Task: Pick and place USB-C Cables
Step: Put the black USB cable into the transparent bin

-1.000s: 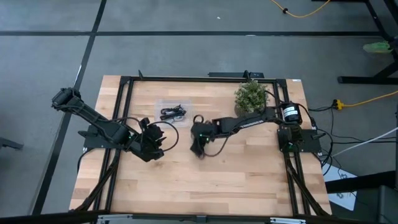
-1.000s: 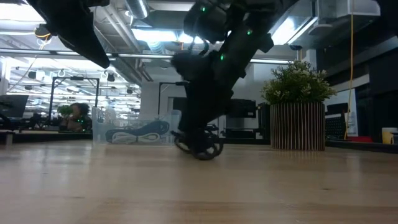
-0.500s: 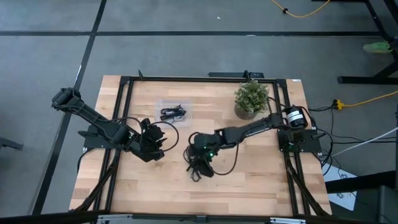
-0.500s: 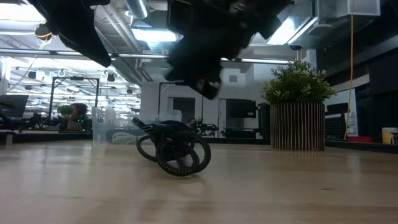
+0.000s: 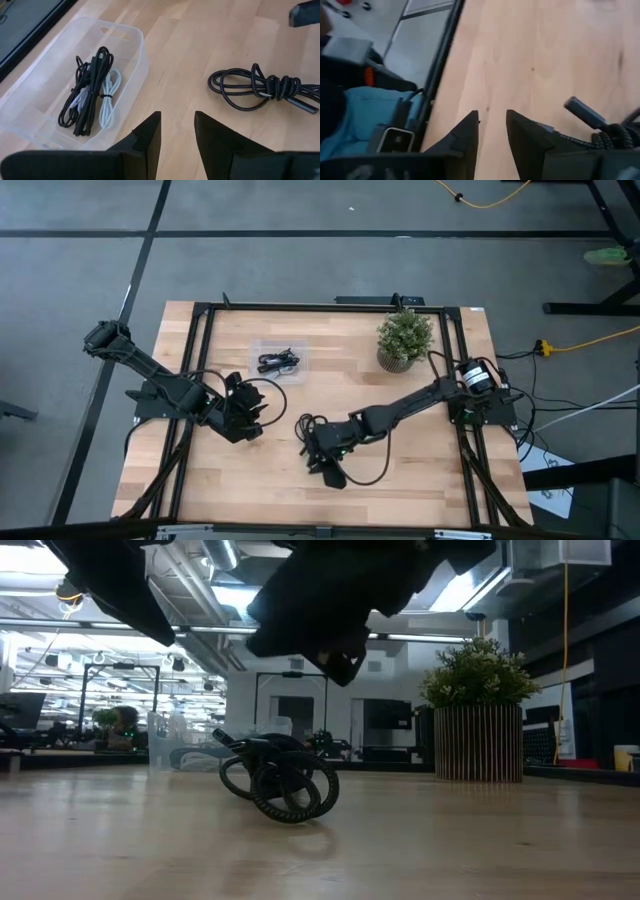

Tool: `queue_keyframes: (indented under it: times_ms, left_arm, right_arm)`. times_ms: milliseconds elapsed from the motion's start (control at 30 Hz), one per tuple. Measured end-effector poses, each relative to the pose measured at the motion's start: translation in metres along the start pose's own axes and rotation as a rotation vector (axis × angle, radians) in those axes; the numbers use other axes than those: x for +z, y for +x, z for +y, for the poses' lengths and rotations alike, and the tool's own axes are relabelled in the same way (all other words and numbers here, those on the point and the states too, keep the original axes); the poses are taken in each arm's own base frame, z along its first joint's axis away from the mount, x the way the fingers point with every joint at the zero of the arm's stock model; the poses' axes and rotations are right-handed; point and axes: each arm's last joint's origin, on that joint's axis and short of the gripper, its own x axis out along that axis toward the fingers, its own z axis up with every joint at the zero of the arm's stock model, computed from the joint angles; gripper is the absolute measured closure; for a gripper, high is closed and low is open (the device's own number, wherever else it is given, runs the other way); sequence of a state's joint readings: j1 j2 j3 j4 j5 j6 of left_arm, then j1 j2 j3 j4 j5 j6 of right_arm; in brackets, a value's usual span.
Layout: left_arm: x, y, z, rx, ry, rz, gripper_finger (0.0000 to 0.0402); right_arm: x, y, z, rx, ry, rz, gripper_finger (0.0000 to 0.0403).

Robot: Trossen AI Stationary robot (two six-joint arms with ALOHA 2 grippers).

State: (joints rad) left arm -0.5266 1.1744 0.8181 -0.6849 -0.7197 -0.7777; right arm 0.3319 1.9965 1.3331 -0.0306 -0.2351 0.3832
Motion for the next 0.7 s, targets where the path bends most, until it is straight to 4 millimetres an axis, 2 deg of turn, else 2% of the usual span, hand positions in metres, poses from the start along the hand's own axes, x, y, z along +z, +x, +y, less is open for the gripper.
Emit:
queue_keyframes:
  times_ms: [167,433,700]
  left_arm:
    - [0.0,0.0,0.0,-0.003,-0.004,-0.003,0.0291]
    - [0.001,0.0,-0.001,-0.005,-0.005,-0.006,0.0291]
    - [0.001,0.0,-0.001,-0.006,-0.006,-0.007,0.0291]
  right_arm:
    - [-0.002,0.005,-0.004,-0.051,0.013,-0.01,0.0297]
    - [-0.021,0.022,-0.015,-0.094,0.112,0.087,0.0297]
    - [-0.036,0.016,-0.024,-0.298,0.183,0.209,0.0297]
